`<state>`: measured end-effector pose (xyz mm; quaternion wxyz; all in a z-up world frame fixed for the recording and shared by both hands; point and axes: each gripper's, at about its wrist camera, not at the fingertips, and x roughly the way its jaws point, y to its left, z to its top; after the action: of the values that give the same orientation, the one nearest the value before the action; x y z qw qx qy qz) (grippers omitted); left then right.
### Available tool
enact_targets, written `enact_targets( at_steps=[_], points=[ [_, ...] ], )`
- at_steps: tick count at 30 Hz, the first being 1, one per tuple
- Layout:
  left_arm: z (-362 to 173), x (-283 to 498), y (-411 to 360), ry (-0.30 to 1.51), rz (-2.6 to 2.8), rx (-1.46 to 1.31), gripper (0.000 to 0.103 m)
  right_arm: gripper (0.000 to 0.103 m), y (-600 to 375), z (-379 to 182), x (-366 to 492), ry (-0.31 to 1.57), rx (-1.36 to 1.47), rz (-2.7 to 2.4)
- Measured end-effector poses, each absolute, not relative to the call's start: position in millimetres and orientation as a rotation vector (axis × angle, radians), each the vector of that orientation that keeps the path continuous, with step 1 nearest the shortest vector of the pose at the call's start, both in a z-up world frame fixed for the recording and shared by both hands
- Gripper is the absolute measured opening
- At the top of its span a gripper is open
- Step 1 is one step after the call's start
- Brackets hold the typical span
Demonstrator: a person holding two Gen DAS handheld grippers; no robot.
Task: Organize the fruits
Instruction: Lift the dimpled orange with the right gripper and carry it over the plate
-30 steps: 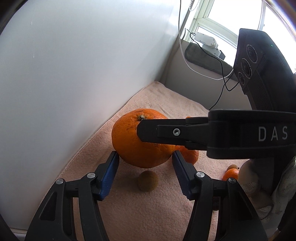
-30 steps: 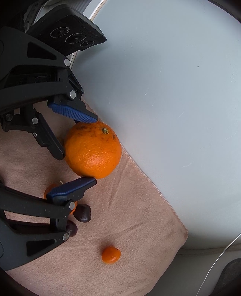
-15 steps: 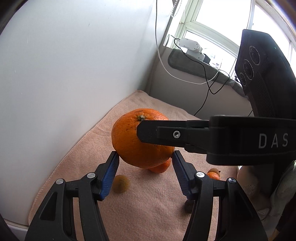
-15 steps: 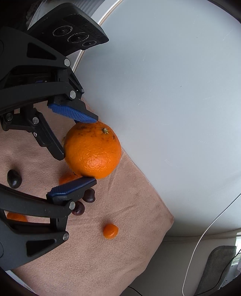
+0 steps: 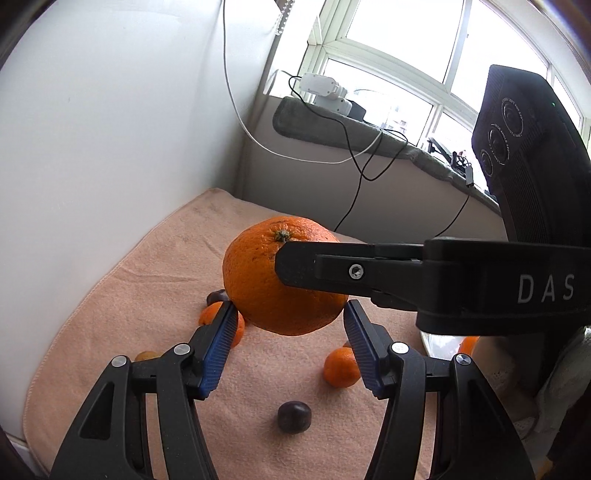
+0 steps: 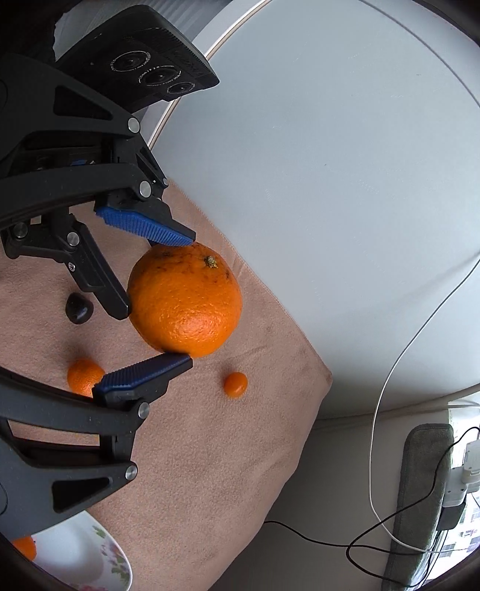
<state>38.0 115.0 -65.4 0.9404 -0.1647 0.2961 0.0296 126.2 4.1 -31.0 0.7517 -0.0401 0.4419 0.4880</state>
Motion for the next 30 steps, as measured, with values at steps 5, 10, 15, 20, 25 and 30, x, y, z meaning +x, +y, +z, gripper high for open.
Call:
enact_targets(
  at_steps=[5,10,15,20,25,30],
  points=[
    [-61.3,45.9,89.1,0.607,0.011,-0.319,0.059,0.063,-28.0,-21.9,130.6,0.958,-0.059,1.020],
    [-59.3,58.9,59.7,0.618,-0.040,-0.304,0.059,0.063,-59.6,-17.9,136.8,0.954,-0.033,0.975],
    [-57.9,68.2,32.5,0.629,-0.092,-0.290,0.059,0.063,-88.7,-15.4,142.2,0.950,-0.006,0.929],
    [-58.7,80.7,7.4,0.648,-0.146,-0.281,0.059,0.063,-115.8,-18.6,147.7,0.956,0.024,0.884],
    [-60.4,89.8,-15.7,0.670,-0.189,-0.268,0.059,0.063,-137.4,-20.5,156.1,0.966,0.055,0.845],
    [-62.7,98.4,-31.5,0.688,-0.218,-0.260,0.059,0.063,-153.9,-25.5,164.0,0.976,0.089,0.823]
  ],
)
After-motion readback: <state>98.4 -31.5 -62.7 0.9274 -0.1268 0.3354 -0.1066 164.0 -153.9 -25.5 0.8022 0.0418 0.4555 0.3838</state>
